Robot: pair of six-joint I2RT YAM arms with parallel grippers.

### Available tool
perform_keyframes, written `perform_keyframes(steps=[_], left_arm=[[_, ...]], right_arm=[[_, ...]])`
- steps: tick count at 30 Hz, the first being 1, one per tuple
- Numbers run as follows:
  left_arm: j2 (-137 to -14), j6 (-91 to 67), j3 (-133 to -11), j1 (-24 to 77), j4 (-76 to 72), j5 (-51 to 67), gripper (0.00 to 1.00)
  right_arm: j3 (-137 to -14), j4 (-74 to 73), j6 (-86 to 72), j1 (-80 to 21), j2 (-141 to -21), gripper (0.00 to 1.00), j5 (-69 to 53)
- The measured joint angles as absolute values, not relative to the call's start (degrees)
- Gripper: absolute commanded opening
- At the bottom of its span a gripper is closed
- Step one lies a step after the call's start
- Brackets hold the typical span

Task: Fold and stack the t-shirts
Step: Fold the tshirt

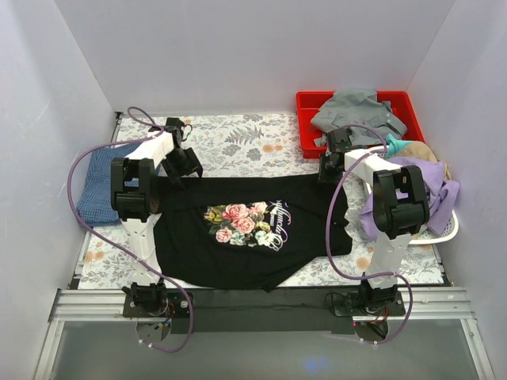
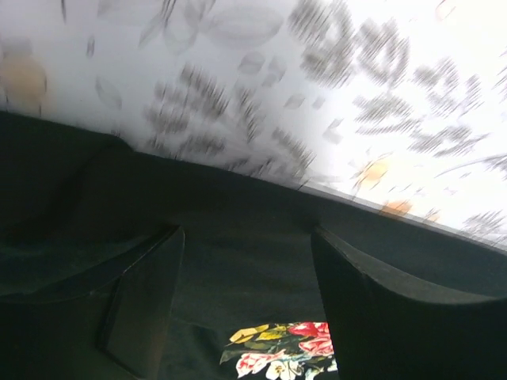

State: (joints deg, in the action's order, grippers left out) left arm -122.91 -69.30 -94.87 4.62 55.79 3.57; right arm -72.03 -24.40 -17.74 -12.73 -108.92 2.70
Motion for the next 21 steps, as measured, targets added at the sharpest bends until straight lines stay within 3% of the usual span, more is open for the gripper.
perform_keyframes(steps=[5, 12, 21], left_arm=[[-125.8, -68.0, -100.1, 4.6, 54.8, 2.9, 0.64], [-123.3, -66.3, -96.5, 4.2, 49.6, 6.7, 0.66], [-118.9, -65.5, -92.5, 3.9, 42.7, 14.1, 0.67]], right_arm=[[-73.6, -22.9, -16.7, -12.4, -110.1, 0.39, 2.8], [-71.5, -20.7, -12.1, -12.1, -106.0, 0.46, -3.8], [-69.6, -17.9, -8.7, -12.0, -100.3, 0.46, -14.5]])
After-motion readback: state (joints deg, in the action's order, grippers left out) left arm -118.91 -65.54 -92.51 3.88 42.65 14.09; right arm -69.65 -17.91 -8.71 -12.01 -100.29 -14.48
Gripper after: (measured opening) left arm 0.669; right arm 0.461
